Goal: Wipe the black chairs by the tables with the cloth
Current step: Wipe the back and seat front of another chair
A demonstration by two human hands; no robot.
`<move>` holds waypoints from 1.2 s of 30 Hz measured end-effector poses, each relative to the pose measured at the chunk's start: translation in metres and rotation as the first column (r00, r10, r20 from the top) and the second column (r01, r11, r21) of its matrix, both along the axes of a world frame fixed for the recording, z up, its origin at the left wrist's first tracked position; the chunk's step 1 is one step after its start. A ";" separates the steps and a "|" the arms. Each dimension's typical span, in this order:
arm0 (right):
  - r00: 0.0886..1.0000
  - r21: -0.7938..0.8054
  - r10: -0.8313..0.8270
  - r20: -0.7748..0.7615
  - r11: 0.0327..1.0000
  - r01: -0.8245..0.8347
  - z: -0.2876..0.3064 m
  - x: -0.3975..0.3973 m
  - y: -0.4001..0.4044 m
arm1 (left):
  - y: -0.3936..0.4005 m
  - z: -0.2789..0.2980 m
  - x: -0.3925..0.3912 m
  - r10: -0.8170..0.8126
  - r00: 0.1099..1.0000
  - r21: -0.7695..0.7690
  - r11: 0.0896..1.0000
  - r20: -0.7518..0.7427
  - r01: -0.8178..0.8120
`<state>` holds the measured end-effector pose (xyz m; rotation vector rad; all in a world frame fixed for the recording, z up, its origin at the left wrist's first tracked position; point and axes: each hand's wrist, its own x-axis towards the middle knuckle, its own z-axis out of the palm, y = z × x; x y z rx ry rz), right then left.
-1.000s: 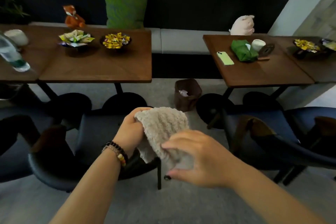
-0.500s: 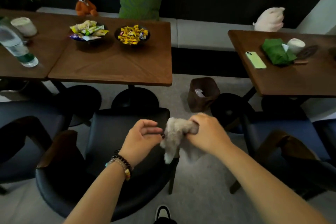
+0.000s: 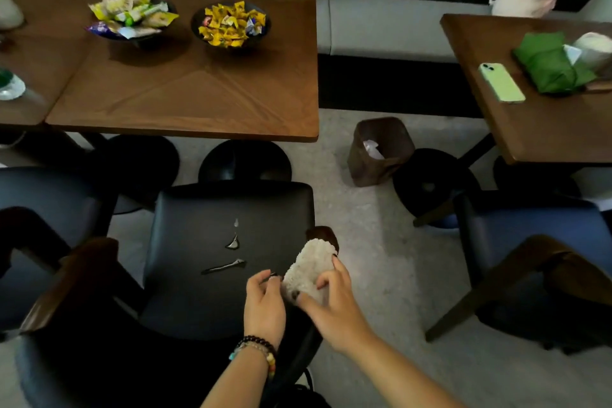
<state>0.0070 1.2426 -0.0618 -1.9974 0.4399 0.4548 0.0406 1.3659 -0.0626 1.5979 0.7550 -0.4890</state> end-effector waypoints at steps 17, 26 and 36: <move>0.990 -0.367 0.134 0.036 0.924 -0.112 -0.043 0.039 -0.002 | 0.019 -0.025 -0.012 -0.098 0.991 -0.124 0.986 0.094 0.109; 0.921 -0.571 0.340 0.189 0.801 -0.179 -0.048 0.054 -0.005 | 0.014 -0.024 -0.025 -0.671 0.724 0.406 0.713 0.160 0.572; 0.870 -0.234 0.147 0.471 0.972 -0.038 -0.045 0.041 -0.014 | 0.007 -0.007 -0.054 -0.957 0.257 0.890 -0.003 -0.134 0.455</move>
